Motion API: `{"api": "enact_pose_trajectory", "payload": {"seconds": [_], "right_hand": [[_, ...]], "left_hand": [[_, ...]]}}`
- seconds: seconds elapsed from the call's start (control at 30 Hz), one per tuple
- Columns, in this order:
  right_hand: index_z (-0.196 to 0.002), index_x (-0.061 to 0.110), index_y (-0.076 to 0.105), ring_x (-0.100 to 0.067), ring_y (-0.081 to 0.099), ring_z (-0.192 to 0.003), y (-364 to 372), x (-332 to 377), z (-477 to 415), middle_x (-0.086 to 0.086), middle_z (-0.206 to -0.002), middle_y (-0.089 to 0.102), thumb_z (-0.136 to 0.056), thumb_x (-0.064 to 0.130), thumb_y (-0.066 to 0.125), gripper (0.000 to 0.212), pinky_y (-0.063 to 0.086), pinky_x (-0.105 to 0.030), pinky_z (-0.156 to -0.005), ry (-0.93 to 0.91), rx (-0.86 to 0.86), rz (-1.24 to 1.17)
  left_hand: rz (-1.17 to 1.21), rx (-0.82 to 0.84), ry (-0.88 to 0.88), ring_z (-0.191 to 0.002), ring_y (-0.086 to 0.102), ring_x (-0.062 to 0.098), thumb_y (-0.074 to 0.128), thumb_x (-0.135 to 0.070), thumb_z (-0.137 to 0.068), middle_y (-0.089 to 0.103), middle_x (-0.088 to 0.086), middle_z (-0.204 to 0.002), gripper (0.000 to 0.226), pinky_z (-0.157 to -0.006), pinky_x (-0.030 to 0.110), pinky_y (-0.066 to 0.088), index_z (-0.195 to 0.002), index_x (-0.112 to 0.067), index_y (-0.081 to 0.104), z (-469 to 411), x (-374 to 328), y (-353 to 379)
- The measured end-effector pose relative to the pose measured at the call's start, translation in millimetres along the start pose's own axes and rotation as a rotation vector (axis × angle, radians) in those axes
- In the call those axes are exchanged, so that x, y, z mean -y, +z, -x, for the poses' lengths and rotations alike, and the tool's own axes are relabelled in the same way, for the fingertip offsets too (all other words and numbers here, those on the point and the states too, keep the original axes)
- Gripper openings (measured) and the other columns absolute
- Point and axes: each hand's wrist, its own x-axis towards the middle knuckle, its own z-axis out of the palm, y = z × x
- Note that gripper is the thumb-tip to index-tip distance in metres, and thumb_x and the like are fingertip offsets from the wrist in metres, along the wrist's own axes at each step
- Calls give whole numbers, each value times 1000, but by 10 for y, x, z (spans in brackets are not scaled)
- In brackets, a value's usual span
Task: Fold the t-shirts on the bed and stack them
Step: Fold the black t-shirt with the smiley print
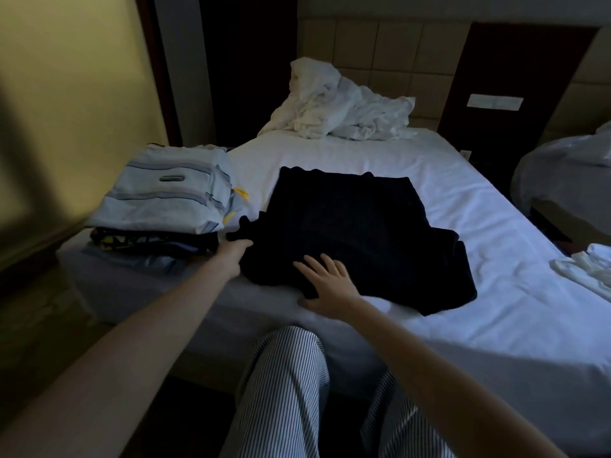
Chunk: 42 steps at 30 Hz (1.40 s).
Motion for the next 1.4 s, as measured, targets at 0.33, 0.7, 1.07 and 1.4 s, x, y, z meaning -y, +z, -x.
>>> {"api": "enact_pose_trajectory", "payload": {"seconds": [0.33,0.7,1.07,1.4], "right_hand": [[-151,18,6,-23,17,-143,-7,10,2,-3,-158,11,-92,-3,33,68,26,-34,-112,-35,48,-146],[-138,2,42,-45,34,-132,278,249,220,-24,-144,37,-55,50,77,102,28,-54,-106,-81,179,239],[-149,8,-6,-41,-10,-142,303,237,267,-18,-156,-7,-91,33,50,84,-14,-49,-112,-104,252,188],[-109,14,67,-23,61,-100,-132,-295,74,-4,-109,68,-88,10,50,27,46,-32,-83,344,-370,-549]], "left_hand": [[437,53,-1,-98,63,20,51,-24,-97,68,5,-109,19,-81,27,48,-105,-12,63,-44,-51,-30],[-351,362,625,-105,57,11,59,-23,-93,60,0,-113,24,-84,18,45,-115,-13,59,178,-26,599],[-1582,364,851,-146,3,11,27,-36,-103,9,-10,-159,47,-118,39,1,-149,-33,19,26,745,611],[-1777,478,905,-147,-5,16,10,-60,-94,-2,-6,-160,58,-117,40,-1,-149,-41,7,-35,645,354]]}}
